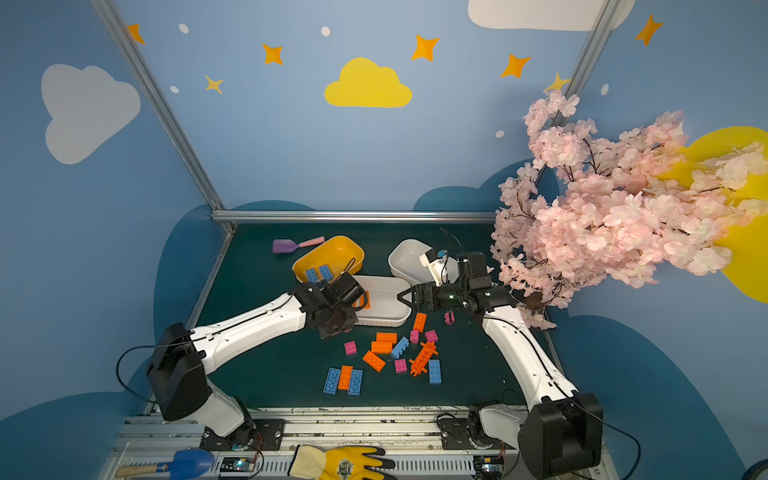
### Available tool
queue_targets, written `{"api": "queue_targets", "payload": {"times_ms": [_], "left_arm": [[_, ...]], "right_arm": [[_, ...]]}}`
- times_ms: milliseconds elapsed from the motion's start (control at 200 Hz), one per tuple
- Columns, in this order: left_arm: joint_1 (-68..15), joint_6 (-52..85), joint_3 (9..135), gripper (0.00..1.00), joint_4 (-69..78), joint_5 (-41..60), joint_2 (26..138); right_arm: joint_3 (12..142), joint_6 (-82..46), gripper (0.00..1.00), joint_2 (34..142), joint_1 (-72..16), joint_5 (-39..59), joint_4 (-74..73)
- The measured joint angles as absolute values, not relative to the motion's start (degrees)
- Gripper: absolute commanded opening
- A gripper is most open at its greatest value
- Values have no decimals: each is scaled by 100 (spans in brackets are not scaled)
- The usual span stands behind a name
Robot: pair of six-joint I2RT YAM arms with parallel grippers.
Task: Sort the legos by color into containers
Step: 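Carry the pink brick into the far white bin and release it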
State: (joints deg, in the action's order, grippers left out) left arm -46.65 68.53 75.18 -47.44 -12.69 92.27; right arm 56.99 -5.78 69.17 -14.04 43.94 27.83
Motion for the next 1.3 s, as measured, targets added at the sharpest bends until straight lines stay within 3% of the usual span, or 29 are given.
{"api": "queue_targets", "payload": {"times_ms": [265, 586, 961, 1216, 1301], "left_arm": [[-4007, 4818, 9227, 16, -4016, -342, 10309], [-3767, 3559, 11780, 17, -3573, 696, 12700], [-3760, 2563, 14254, 15, -3551, 449, 14567], [-3817, 1907, 14357, 17, -3111, -150, 15137], [-3854, 1653, 14357, 24, -2991, -403, 15200]], "right_arm": [[5699, -620, 95, 6884, -1138, 4377, 2770], [5778, -648, 95, 6884, -954, 4348, 2775], [5806, -646, 95, 6882, -790, 4265, 2770], [5806, -639, 94, 6877, -698, 4268, 2770], [5806, -639, 95, 6838, -692, 4265, 2783]]}}
